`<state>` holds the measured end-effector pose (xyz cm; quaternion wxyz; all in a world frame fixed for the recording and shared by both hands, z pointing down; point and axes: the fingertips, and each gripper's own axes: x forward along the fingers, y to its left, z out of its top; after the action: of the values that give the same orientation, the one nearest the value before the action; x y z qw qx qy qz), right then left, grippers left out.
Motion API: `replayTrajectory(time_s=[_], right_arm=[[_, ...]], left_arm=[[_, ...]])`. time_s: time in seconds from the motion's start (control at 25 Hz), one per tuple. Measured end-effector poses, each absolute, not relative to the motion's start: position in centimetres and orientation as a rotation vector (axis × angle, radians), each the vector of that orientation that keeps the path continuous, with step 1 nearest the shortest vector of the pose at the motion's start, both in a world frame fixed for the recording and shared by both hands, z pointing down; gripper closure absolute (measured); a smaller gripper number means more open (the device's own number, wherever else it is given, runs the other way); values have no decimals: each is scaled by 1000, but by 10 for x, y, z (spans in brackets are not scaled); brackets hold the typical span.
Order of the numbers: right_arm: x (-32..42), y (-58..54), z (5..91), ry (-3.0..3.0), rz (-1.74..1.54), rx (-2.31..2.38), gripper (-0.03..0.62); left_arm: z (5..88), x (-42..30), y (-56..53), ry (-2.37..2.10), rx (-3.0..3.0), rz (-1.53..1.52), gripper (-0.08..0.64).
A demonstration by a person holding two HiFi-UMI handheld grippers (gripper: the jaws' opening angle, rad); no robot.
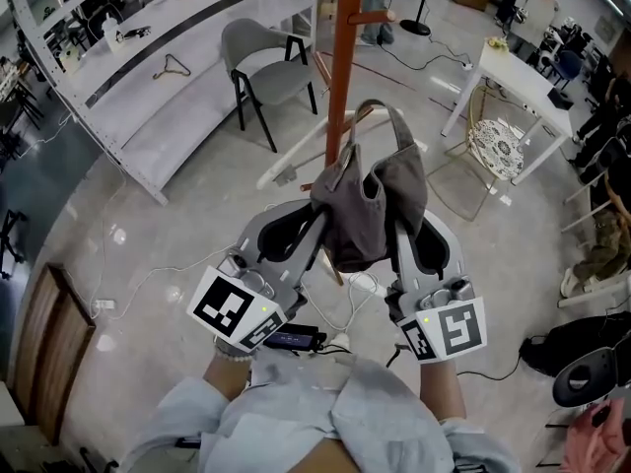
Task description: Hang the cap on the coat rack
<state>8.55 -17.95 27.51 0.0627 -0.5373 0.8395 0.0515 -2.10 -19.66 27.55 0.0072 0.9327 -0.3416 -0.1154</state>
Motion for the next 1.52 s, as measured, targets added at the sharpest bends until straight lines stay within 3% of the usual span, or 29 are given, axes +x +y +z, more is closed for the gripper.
replayTrajectory(time_s=[1.52], right_arm=[[119, -259, 228, 2524, 163, -1486, 528]], left_arm=[[219, 8, -263, -1129, 3027, -449, 531]])
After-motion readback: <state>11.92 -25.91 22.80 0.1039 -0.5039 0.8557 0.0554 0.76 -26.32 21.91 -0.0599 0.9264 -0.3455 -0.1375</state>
